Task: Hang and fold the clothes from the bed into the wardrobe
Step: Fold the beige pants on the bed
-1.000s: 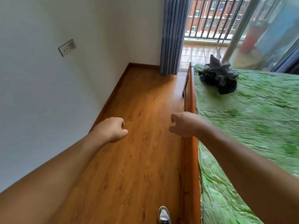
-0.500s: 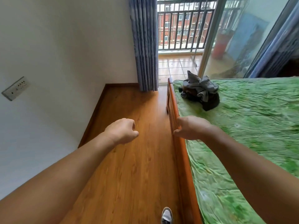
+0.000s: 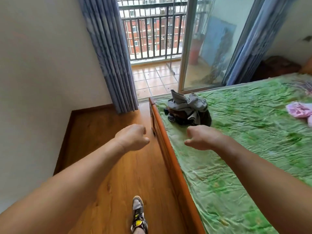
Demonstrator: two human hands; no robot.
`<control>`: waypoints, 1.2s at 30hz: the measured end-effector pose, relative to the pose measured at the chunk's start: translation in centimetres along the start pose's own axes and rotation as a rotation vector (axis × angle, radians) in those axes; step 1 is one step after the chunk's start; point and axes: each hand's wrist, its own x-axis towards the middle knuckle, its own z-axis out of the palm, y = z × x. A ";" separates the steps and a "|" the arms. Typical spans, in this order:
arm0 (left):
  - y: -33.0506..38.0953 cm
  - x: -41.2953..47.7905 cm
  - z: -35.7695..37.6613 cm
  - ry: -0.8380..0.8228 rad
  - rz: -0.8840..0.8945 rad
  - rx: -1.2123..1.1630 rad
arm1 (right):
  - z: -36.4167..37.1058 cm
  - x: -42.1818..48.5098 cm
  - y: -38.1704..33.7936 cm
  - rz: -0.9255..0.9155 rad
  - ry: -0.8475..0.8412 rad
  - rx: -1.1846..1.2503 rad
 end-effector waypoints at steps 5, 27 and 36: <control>-3.2 12.2 -1.8 -0.050 0.178 0.037 | -3.0 9.4 0.1 0.154 -0.012 0.064; 4.6 53.4 -0.6 -0.341 0.485 0.302 | -8.2 37.1 14.6 0.523 -0.145 0.284; 7.6 65.9 2.5 -0.458 0.601 0.411 | -7.4 46.0 18.5 0.626 -0.216 0.341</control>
